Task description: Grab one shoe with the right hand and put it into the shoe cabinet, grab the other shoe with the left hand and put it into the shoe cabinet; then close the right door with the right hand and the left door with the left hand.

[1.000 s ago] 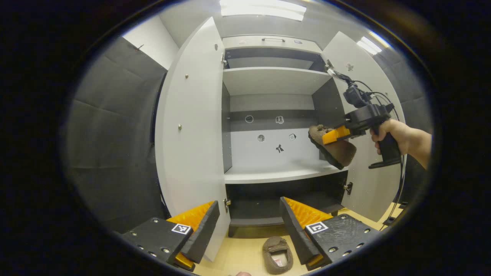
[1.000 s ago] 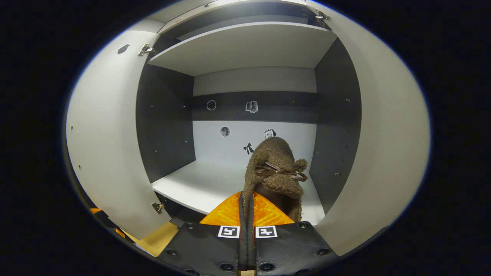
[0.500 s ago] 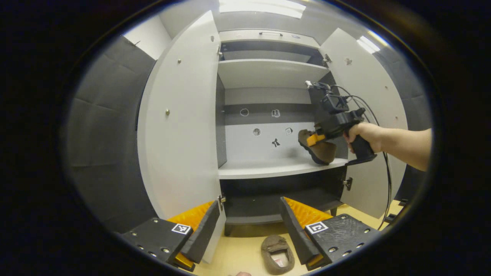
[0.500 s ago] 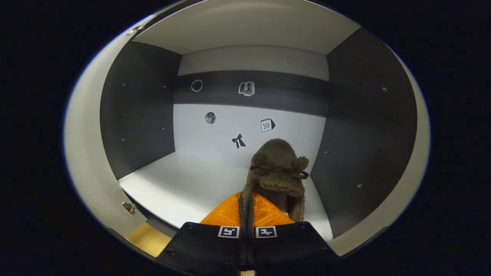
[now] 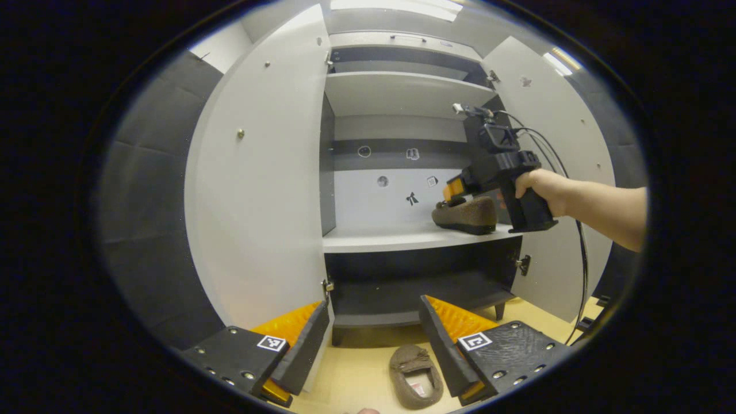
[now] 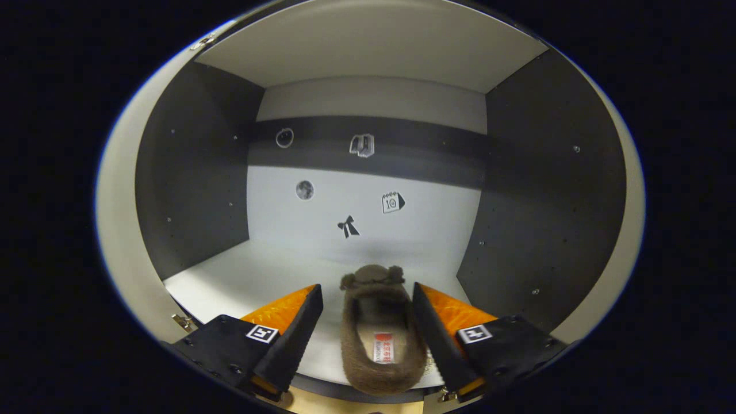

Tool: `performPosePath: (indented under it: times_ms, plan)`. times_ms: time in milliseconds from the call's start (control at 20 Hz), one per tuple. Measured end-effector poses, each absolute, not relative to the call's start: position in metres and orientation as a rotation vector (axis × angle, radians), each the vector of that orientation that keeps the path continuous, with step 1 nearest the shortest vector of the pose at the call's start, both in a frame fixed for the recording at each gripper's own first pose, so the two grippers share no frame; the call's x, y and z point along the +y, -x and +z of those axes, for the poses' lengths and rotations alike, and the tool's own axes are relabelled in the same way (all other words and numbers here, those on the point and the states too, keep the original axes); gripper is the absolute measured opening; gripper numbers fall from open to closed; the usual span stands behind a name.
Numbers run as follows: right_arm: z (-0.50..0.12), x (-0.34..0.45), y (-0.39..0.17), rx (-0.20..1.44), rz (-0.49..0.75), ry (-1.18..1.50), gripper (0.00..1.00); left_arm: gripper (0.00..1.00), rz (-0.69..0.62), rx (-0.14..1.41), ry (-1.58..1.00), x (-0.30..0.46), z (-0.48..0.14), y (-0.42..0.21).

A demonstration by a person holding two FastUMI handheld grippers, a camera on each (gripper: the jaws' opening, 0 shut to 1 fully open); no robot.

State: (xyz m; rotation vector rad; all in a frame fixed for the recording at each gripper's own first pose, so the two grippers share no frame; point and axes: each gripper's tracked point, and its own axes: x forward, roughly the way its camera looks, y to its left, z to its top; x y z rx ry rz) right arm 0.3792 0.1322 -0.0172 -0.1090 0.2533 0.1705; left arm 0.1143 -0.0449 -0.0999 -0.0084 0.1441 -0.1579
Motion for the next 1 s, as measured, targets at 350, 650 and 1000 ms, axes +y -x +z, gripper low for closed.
performPosePath:
  times_ms: [350,650,1000]
  plan:
    - [0.031,0.107,-0.293,0.01,0.117,0.164,0.97,0.92,-0.199,0.241,0.014,-0.052,-0.144,-0.128]
    - [0.014,0.098,-0.23,0.037,0.145,0.166,0.97,0.92,-0.243,0.39,0.006,-0.064,-0.211,-0.134]
    - [-0.021,0.092,-0.182,0.116,0.156,0.128,0.98,0.93,-0.283,0.584,-0.006,-0.077,-0.295,-0.122]
